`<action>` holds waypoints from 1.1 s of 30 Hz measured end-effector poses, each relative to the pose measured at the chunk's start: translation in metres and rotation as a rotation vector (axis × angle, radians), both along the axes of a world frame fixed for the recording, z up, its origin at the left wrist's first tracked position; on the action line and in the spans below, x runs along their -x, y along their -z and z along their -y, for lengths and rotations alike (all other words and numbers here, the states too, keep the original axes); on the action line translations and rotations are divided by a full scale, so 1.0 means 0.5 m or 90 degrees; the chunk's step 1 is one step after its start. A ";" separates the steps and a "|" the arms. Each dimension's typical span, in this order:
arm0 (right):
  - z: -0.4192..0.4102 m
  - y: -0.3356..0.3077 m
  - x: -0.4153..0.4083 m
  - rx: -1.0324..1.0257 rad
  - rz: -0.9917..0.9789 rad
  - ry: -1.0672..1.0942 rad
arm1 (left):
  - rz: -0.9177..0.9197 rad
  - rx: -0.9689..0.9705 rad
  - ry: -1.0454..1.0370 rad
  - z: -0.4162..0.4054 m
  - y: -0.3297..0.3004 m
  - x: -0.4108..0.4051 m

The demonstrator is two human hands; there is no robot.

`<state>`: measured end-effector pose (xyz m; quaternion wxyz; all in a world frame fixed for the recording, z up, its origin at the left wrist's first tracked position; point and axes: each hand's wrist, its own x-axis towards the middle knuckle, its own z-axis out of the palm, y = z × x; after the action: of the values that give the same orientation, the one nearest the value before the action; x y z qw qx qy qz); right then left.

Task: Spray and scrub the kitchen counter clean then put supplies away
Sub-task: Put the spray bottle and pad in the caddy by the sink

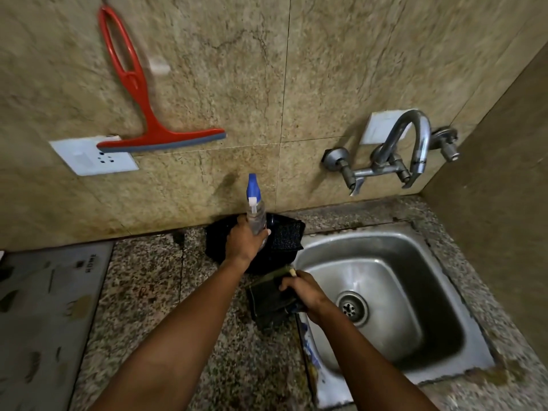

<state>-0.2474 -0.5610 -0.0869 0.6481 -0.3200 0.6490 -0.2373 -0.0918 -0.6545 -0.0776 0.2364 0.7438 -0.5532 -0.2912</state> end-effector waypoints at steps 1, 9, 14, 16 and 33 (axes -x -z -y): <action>0.000 -0.003 0.003 0.004 0.003 0.003 | -0.020 -0.005 0.008 0.000 0.001 -0.002; 0.003 -0.027 -0.028 0.033 0.080 -0.028 | -0.316 -0.261 0.133 -0.073 0.005 -0.103; 0.044 -0.031 -0.120 0.071 0.051 -0.044 | -0.423 -0.382 0.102 -0.116 -0.010 -0.201; 0.054 -0.035 -0.141 0.056 0.063 0.028 | -0.427 -0.297 -0.033 -0.102 -0.013 -0.227; 0.095 -0.021 -0.018 0.049 -0.008 0.158 | -0.212 -0.188 -0.126 0.092 0.097 -0.217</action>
<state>-0.2383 -0.6086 -0.0763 0.5967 -0.2639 0.6781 -0.3383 0.0164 -0.7004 -0.1263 0.2405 0.7629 -0.3823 -0.4626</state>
